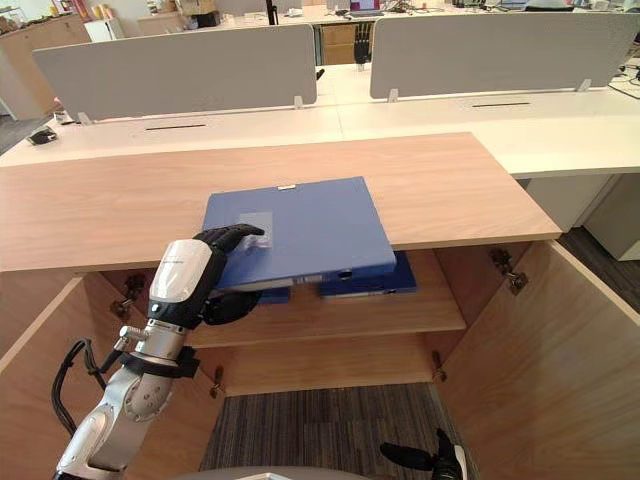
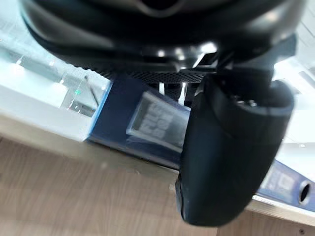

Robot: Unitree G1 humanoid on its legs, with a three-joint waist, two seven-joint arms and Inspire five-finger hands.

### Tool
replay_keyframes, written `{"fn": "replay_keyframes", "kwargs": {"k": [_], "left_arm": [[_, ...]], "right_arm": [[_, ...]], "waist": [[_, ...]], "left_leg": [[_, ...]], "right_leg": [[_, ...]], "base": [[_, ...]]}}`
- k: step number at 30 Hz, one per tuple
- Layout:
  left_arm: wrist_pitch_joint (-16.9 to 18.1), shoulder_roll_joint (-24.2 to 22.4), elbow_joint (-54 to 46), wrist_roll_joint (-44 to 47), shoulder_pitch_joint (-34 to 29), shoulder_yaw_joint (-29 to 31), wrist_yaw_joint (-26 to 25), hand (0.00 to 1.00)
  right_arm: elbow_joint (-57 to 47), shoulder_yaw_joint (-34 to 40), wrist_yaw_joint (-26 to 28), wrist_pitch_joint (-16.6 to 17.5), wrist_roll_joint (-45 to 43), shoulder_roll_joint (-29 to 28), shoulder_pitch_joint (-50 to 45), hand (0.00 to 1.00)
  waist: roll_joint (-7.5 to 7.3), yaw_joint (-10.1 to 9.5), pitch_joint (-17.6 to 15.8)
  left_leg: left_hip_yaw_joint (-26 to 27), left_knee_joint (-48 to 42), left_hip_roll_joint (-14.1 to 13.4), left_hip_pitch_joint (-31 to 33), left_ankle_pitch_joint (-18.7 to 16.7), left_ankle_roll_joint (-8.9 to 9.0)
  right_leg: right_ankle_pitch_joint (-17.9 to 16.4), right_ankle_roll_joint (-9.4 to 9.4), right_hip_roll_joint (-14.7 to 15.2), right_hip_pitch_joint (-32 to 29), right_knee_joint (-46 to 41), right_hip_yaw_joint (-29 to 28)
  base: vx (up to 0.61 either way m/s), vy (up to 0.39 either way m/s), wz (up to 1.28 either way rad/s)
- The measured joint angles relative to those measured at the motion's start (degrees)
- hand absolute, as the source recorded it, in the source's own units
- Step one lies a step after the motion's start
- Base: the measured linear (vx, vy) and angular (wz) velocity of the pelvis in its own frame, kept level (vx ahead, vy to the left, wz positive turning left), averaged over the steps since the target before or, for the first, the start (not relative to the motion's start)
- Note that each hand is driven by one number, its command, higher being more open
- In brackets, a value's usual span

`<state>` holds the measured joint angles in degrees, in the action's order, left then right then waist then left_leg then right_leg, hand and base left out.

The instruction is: Walk over to the cabinet, pick up the folder, carry it to the office cabinet, place the folder inside the office cabinet, then close the office cabinet door

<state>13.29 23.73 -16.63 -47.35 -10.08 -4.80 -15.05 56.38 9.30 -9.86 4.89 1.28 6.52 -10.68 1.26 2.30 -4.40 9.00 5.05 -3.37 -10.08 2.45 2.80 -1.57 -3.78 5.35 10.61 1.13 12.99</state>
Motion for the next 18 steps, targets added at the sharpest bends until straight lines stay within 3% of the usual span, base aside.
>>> {"fn": "replay_keyframes", "kwargs": {"k": [7,11,13,18], "left_arm": [[1.1,-3.6,-7.6,5.3,-1.0,2.3,0.9,0.00],[4.5,-9.0,-14.6,18.0,-5.7,1.9,6.1,0.00],[4.8,-9.8,-15.7,21.2,-6.8,1.9,6.8,0.00],[4.8,-13.3,-19.8,43.1,-11.6,3.8,10.7,0.00]], "right_arm": [[-6.3,0.6,0.0,-0.3,-2.3,-1.0,-1.0,1.00],[-23.0,1.7,0.0,-0.3,-4.8,-4.1,-2.3,1.00],[-28.5,1.7,0.1,-0.2,-6.1,-4.8,-3.2,1.00],[-52.4,1.9,3.8,2.2,-15.4,-5.8,-7.3,1.00]], "waist": [[-0.21,-0.11,0.1],[-0.62,0.14,-0.1],[-0.69,0.08,-0.1],[-1.33,-0.04,-0.6]], "left_leg": [[1.9,0.0,-0.1,0.4,-0.7,0.00],[2.7,-0.1,-0.1,0.7,-1.2,-0.40],[2.7,-0.1,0.0,0.7,-1.3,-0.48],[3.3,-1.5,-0.2,1.1,-2.7,-0.52]], "right_leg": [[0.3,-0.14,-0.1,-1.2,0.3,-1.9],[0.4,-0.22,-0.1,-1.9,0.4,-2.8],[0.4,-0.22,-0.1,-1.9,0.5,-2.9],[0.4,-0.24,-0.1,-1.9,0.8,-3.5]], "base": [[0.01,0.010,-0.15],[0.03,0.009,-0.10],[0.01,0.000,-0.02],[0.01,-0.003,-0.06]]}}
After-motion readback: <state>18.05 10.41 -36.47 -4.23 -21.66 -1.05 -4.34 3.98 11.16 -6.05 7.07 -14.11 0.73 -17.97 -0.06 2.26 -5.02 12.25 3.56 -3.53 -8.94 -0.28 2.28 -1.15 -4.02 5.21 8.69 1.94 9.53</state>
